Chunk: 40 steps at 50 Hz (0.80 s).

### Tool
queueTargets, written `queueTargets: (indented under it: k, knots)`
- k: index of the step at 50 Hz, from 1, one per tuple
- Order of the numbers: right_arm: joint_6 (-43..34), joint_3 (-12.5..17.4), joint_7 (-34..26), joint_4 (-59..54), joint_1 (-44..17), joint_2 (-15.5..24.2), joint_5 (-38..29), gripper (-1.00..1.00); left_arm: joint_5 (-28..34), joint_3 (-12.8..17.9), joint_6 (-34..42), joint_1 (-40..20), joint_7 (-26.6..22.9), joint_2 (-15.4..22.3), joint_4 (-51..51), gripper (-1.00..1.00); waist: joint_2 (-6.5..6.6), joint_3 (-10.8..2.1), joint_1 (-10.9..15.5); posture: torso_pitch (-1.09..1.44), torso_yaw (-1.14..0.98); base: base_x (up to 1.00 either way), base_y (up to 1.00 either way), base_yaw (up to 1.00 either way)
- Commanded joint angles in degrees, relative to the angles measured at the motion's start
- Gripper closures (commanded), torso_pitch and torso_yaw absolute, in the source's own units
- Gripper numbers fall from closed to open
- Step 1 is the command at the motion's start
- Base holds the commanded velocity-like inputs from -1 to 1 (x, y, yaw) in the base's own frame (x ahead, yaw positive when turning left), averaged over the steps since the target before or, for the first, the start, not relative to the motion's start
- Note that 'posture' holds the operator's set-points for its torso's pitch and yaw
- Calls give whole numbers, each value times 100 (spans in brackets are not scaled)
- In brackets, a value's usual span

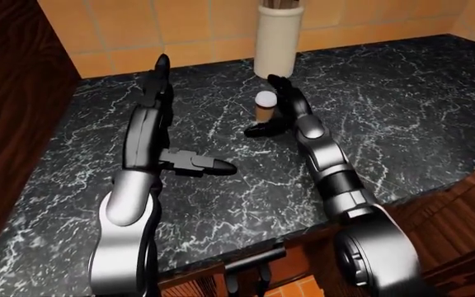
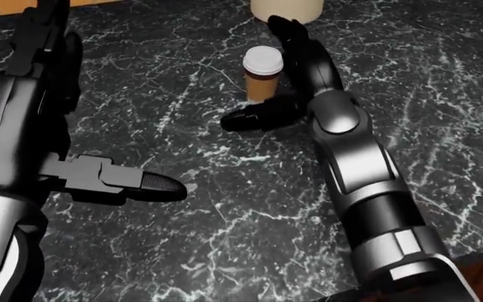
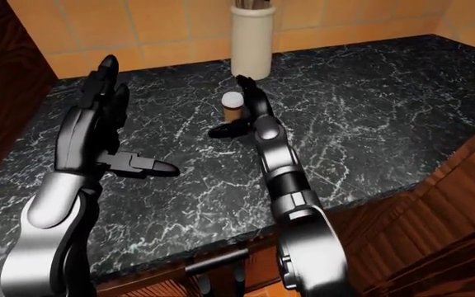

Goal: Move the drinks to the dining counter.

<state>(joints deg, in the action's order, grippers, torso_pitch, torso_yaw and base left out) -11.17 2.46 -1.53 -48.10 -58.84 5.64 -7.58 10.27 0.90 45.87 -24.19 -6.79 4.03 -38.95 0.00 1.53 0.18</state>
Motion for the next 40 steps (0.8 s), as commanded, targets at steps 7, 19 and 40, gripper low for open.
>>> queueTargets:
  k: [7, 19, 40]
  knots:
    - [510, 46, 119, -380, -505, 91, 4, -62, 6, 19, -224, -116, 22, 14, -136, -100, 8, -164, -2, 0, 0, 0, 0, 0]
    - [892, 40, 326, -1119, -755, 100, -140, -22, 3, 10, -286, -32, 17, 5, -145, -100, 7, -171, 3, 0, 0, 0, 0, 0]
    - [1176, 107, 722, -1743, -980, 95, -315, 95, 4, 26, -329, 19, -13, 15, -162, -100, 4, -187, 15, 0, 0, 0, 0, 0]
